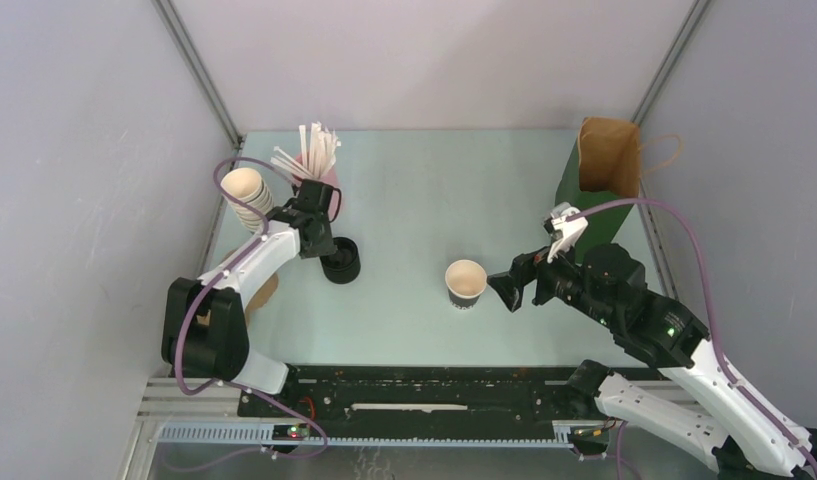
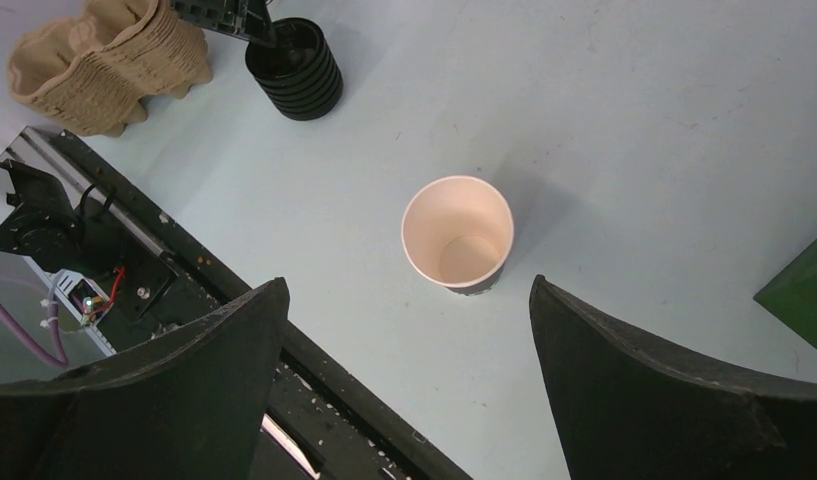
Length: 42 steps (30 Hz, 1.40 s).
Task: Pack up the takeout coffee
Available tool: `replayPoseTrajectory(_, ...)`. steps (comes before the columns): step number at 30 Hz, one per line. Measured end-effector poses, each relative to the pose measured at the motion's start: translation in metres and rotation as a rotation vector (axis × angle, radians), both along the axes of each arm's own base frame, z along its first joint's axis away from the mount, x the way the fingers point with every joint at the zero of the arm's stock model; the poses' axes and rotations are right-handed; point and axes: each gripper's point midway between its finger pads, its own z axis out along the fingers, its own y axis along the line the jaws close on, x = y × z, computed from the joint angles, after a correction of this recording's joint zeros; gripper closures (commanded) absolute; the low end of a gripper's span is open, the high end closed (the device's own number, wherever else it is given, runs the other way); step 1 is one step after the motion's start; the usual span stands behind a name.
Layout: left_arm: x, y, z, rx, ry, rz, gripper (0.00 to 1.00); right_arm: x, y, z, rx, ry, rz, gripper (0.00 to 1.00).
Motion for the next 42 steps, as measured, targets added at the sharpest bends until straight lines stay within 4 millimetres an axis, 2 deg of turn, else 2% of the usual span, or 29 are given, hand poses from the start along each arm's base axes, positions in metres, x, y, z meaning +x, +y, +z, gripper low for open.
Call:
replayPoseTrajectory(4,0.0,0.0,0.0,0.0,0.0,0.0,0.74,0.001,0.001,-0.002,-0.004,0.007,0.0,0.0)
replayPoseTrajectory(19,-0.003,-0.002,0.003,0.027,-0.005,-0.012,0.7,0.002,0.005,-0.003,0.003,0.021,0.002,0.0)
replayPoseTrajectory(42,-0.005,0.0,0.011,0.047,-0.027,-0.009,0.9,0.001,0.006,-0.003,0.009,0.028,0.002,0.0)
